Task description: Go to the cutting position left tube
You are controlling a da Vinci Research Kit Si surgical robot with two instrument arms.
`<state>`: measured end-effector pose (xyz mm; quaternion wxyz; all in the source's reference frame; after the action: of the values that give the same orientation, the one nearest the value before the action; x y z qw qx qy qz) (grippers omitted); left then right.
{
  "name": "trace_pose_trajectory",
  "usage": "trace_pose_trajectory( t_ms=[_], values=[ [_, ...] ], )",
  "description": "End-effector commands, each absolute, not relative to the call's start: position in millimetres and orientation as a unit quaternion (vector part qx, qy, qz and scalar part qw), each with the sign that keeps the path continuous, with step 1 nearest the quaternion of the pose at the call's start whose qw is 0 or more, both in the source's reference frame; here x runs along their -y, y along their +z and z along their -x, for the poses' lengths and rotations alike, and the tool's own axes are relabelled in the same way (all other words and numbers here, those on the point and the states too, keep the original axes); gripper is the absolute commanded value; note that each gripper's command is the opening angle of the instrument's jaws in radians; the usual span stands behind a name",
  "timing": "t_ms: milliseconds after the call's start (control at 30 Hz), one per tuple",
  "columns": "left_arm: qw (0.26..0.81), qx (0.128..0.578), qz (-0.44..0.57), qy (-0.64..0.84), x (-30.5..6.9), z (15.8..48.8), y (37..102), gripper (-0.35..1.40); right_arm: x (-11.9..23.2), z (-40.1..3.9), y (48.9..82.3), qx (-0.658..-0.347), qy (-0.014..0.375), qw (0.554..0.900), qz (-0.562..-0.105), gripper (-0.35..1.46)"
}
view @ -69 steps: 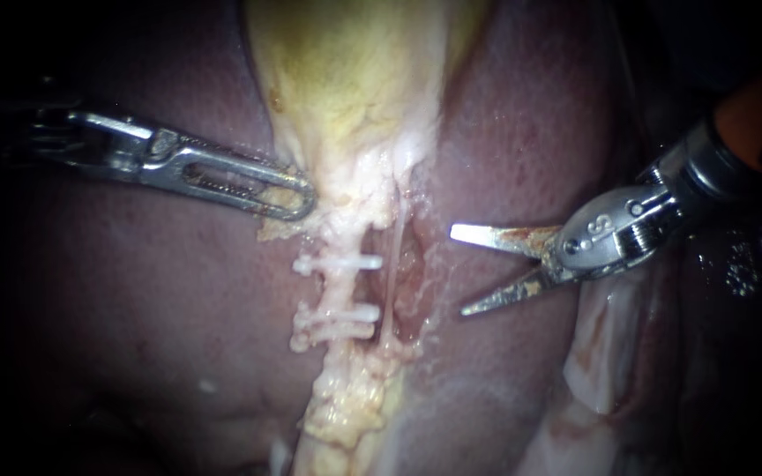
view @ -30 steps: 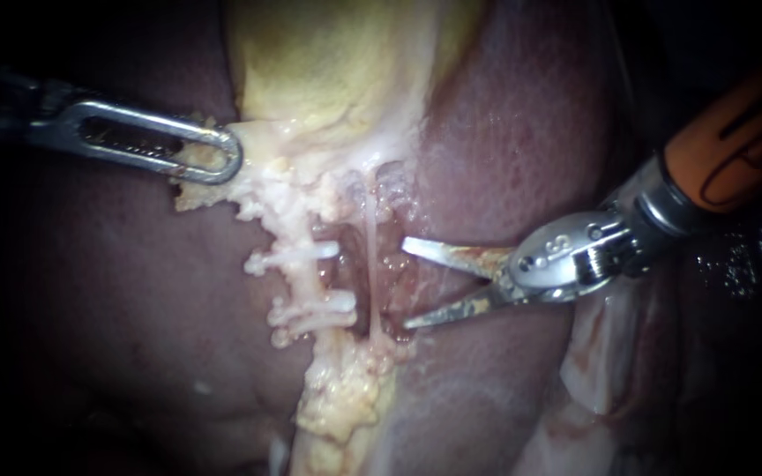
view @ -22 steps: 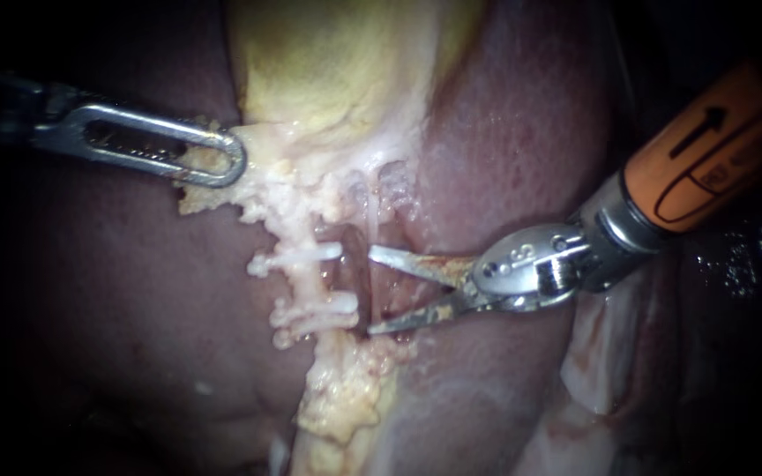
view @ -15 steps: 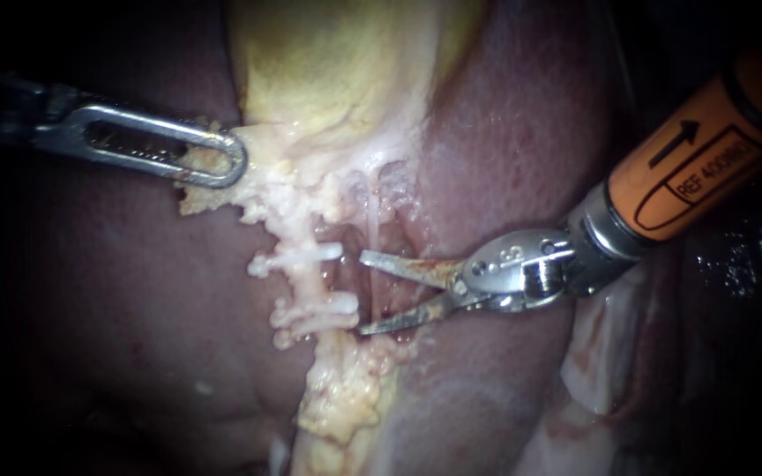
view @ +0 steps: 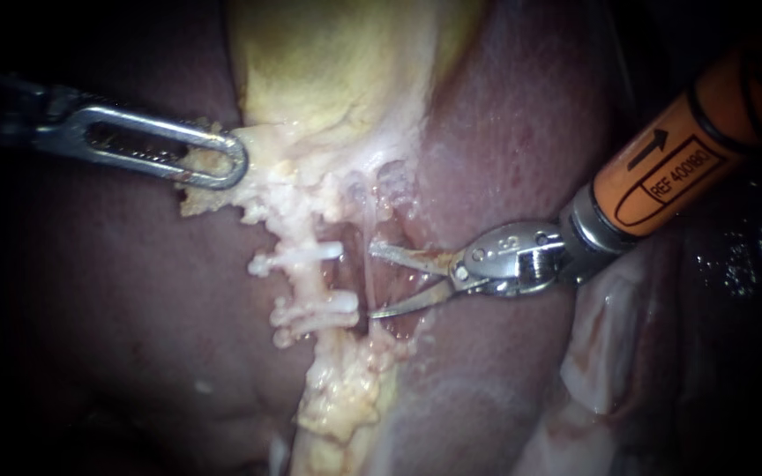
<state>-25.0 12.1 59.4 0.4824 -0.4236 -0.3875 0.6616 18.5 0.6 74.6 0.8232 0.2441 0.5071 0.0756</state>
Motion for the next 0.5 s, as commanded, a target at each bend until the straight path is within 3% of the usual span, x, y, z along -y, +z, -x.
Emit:
trace_pose_trajectory(
  t_ms=[33, 500],
  values=[
    [0.482, 0.388, 0.424, 0.662, -12.1, 25.0, 59.4, -0.35, -0.5, -18.7, 74.4, -0.510, 0.071, 0.821, -0.246, 1.45],
    [0.482, 0.388, 0.424, 0.662, -12.0, 24.9, 59.4, -0.35, 0.0, -19.1, 73.7, -0.523, 0.049, 0.811, -0.258, 1.43]
  ],
)
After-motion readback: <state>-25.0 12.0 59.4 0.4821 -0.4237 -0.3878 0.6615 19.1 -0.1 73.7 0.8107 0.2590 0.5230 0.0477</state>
